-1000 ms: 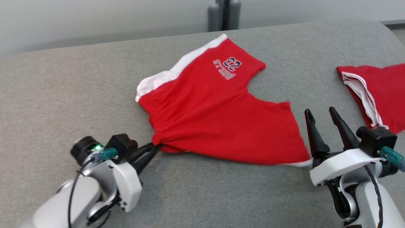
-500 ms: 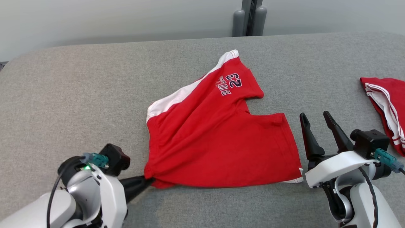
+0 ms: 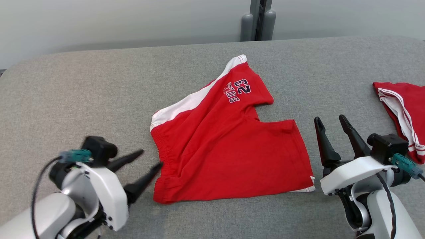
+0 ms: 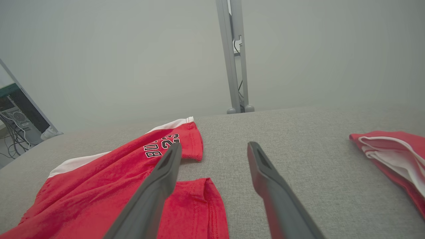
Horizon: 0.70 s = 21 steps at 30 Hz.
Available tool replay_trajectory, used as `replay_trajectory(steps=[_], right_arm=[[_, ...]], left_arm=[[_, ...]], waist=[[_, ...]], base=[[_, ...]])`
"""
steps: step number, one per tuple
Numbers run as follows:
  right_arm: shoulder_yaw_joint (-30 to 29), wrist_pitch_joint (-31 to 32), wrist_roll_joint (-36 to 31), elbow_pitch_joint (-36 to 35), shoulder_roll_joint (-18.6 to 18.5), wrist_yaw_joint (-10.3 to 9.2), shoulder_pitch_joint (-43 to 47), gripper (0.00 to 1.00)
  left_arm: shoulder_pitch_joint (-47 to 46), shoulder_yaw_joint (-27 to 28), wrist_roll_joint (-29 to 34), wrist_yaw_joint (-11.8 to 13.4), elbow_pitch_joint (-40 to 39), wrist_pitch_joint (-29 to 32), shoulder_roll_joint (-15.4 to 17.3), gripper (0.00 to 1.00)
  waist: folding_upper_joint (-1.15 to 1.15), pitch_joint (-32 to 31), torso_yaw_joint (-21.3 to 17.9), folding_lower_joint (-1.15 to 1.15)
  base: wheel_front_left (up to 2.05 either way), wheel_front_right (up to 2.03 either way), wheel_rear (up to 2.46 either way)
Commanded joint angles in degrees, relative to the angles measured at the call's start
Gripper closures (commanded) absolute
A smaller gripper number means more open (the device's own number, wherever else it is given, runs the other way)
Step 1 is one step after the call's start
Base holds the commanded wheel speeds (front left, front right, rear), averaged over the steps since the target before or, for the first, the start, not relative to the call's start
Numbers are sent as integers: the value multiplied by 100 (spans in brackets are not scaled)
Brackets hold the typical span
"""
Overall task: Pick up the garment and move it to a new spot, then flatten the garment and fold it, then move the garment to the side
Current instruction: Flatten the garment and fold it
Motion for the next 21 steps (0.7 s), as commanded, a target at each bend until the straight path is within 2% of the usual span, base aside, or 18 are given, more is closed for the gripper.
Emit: replay_trajectory(steps=[1,5,6,9,15,21], right_arm=[[-10,9,-48,-25,-30,-2,-25,0],[-28,28,-68,-74,-30,-2,23,0],[-28,28,-68,-74,-30,-2,23,0],[-5,62,-77,-143,-29,-2,35,0],[16,132,-147,-305,-30,-2,26,0],[80,209,-180,-478,-31,-2,-84,0]], left_arm=[[81,209,-22,180,64,-260,78,0],[204,672,-103,639,216,-954,-19,0],[204,672,-103,639,216,-954,-19,0],[336,924,-124,870,378,-1483,-188,0],[463,1206,-284,1131,952,-2201,-789,0],[64,1134,-142,1195,1808,-2147,-1125,0]], waist=[[0,-19,-11,0],[0,-34,-12,0],[0,-34,-12,0],[0,0,-38,0],[0,179,-152,0],[0,478,-418,0]], base=[[0,0,0],[0,0,0],[0,0,0],[0,0,0],[0,0,0],[0,0,0]])
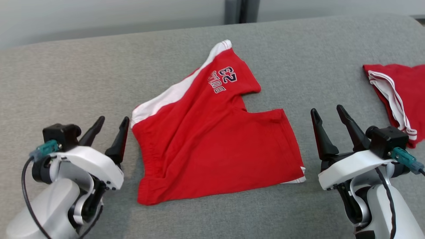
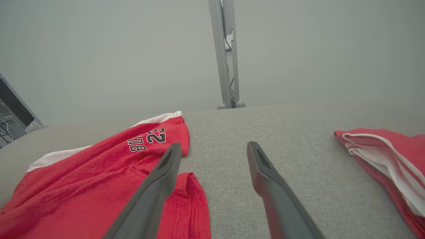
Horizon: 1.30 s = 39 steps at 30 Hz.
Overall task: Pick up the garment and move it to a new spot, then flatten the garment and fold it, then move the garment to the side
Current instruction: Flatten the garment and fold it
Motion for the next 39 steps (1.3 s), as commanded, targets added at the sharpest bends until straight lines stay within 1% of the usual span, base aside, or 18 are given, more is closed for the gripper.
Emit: replay_trajectory(steps=[1,6,9,16,17,18,20,22,26,30,35,39], right_arm=[[5,20,-5,-48,-30,-2,-74,0],[24,-26,33,-67,-29,-2,-86,0],[9,-78,51,-38,-29,-2,-96,0],[34,-163,108,37,-30,-2,-167,0],[40,-177,108,46,-29,-2,-173,0],[44,-187,116,57,-30,-2,-172,0],[55,-201,125,83,-30,-2,-173,0],[68,-225,132,100,-30,-2,-186,0],[113,-258,141,128,-30,-2,-219,0],[195,-330,170,172,-29,-2,-278,0],[322,-441,249,261,-29,-2,-378,0],[465,-562,364,369,-30,-2,-491,0]], left_arm=[[-176,-5,40,-13,190,67,-12,0],[-681,-255,156,-293,801,558,-64,0],[-893,-374,132,-511,1075,861,-64,0],[-1246,-462,201,-673,1597,1131,-69,0],[-1280,-486,197,-738,1643,1171,-80,9],[-1308,-536,205,-847,1667,1218,-84,100],[-1368,-576,150,-1002,1722,1346,-61,100],[-1499,-527,152,-1042,1748,1347,-8,100],[-1786,-462,351,-920,1781,1237,143,100],[-2264,-424,548,-841,1737,1336,351,100],[-2943,-416,782,-720,1740,1689,579,100],[-3459,-581,1106,-605,1902,2111,740,100]], waist=[[0,165,-166,0],[0,361,-406,0],[0,429,-509,0],[0,520,-648,0],[0,531,-658,0],[0,539,-668,0],[0,556,-684,0],[0,576,-700,0],[0,640,-741,0],[0,739,-799,0],[0,913,-923,0],[0,1051,-1053,0]], base=[[0,0,0],[0,0,0],[0,0,0],[0,0,0],[0,0,0],[0,0,0],[0,0,0],[0,0,0],[0,0,0],[0,0,0],[0,0,0],[0,0,0]])
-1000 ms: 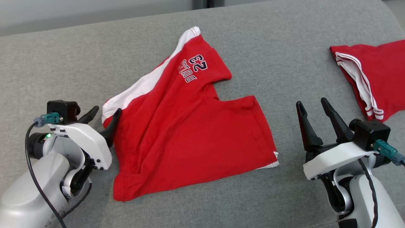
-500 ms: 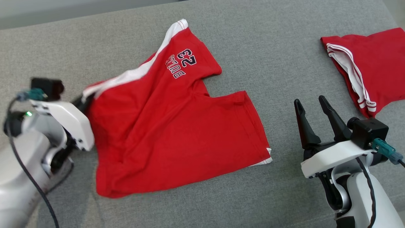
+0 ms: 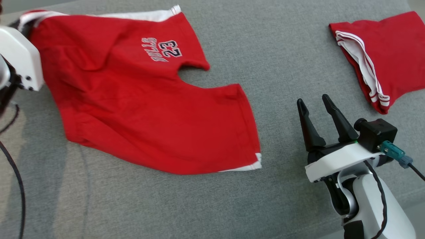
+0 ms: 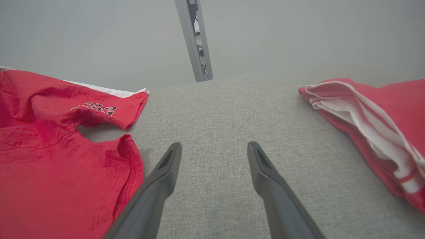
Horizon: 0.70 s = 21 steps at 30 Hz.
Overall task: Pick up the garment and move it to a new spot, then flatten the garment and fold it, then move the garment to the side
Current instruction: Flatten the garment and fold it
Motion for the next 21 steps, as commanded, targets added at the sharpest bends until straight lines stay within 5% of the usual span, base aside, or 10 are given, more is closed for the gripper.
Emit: replay_trajectory(steps=[1,7,8,9,10,21], right_arm=[[24,-68,49,21,-31,-2,-71,0],[251,-255,214,196,-29,-2,-283,0],[274,-276,234,228,-29,-2,-317,0],[283,-308,249,263,-30,-2,-345,0],[298,-323,273,295,-30,-2,-371,0],[274,-434,151,553,-32,-2,-503,0]], left_arm=[[-117,-21,70,70,61,61,30,100],[-651,-280,439,245,573,633,49,100],[-702,-321,487,261,653,675,11,89],[-750,-349,524,282,718,662,-38,7],[-786,-342,527,300,785,620,-89,0],[-836,-136,522,385,1178,-482,-314,0]], waist=[[0,77,-81,0],[0,297,-251,0],[0,326,-263,0],[0,348,-270,0],[0,366,-275,0],[0,173,-14,0]], base=[[0,0,0],[0,0,0],[0,0,0],[0,0,0],[0,0,0],[0,0,0]])
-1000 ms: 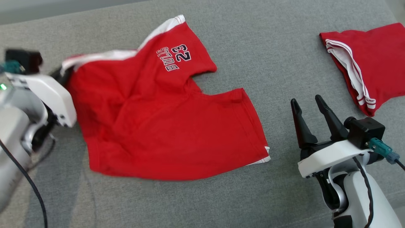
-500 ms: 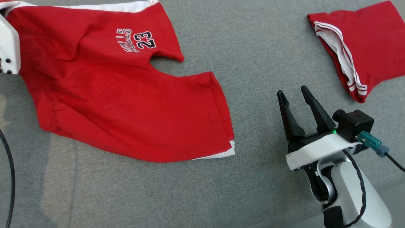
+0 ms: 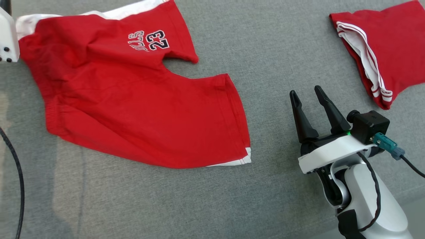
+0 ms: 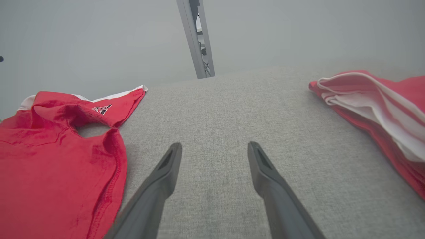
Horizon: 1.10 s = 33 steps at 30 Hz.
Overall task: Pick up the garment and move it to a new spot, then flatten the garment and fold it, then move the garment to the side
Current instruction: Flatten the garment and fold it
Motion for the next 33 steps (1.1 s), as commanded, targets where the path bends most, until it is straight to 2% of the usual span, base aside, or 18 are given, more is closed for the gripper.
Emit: replay_trajectory(steps=[1,11,14,16,21,27,30,33], right_arm=[[-67,-33,-73,15,-32,-2,-31,0],[-361,141,-330,-127,-28,-2,312,0],[-453,215,-389,-177,-31,-2,418,0],[-521,272,-436,-221,-29,-2,527,0],[-640,400,-339,-252,-31,-2,875,0],[-399,571,-35,-243,-34,-2,1306,0],[-283,680,85,-158,-31,-2,1435,0],[-229,791,85,3,-28,-2,1469,0]], left_arm=[[35,108,-82,41,13,-287,-7,0],[1277,612,-714,-65,-403,-1758,-111,0],[1638,727,-902,-120,-625,-1981,-170,0],[1985,834,-960,-47,-862,-2138,-166,0],[2960,1110,-957,175,-1623,-2269,-366,0],[4084,1954,-544,501,-2674,-2270,-713,0],[4528,2264,-323,523,-2967,-2271,-921,0],[4856,2487,-140,434,-3107,-2272,-1115,0]], waist=[[0,-152,148,0],[0,-767,777,0],[0,-882,904,0],[0,-981,1018,0],[0,-1223,1294,0],[0,-1349,1467,0],[0,-1372,1515,0],[0,-1371,1562,0]], base=[[0,0,0],[0,0,0],[0,0,0],[0,0,0],[0,0,0],[0,0,0],[0,0,0],[0,0,0]])
